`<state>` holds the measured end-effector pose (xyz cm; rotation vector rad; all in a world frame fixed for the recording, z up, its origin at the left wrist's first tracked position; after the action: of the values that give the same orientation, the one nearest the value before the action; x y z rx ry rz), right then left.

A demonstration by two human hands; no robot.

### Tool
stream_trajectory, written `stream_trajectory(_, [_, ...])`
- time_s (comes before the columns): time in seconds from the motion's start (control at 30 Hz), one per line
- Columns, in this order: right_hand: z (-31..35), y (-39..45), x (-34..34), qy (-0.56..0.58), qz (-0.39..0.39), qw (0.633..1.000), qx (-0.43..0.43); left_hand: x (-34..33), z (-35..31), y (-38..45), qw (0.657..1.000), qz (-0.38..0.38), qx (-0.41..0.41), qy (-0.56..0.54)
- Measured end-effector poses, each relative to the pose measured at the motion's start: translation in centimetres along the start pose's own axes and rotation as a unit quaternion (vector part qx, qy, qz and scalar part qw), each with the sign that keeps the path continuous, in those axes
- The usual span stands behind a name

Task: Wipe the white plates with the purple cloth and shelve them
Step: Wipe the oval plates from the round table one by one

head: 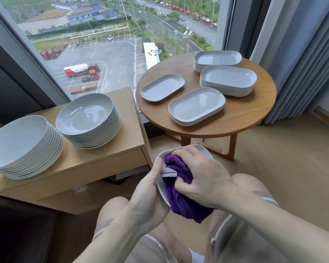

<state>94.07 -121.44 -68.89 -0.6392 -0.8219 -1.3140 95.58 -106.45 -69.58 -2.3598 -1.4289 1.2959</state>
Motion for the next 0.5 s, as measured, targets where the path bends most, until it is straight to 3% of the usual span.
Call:
stream_trajectory(0.3, [-3.8, 1.3, 2.3, -0.026, 0.015, 0.987, -0.16, 0.2, -1.7, -0.6, 0.999, -0.032, -0.03, 0.019])
stream_trajectory(0.5, [-4.2, 1.4, 3.3, 0.006, -0.004, 0.984, -0.176, 1.0, -3.0, -0.4, 0.996, -0.057, -0.061, 0.026])
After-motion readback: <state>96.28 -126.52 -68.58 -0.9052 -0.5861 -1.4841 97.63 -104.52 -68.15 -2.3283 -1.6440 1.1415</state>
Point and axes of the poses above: each hand's wrist, its own y-axis towards the middle knuckle, its own x-axis out of the back of the hand, z = x × y, the point moved 2 cm from there along y, towards the middle knuckle, and after that the axes turned 6 degrees about z, right-handed, at the moved point
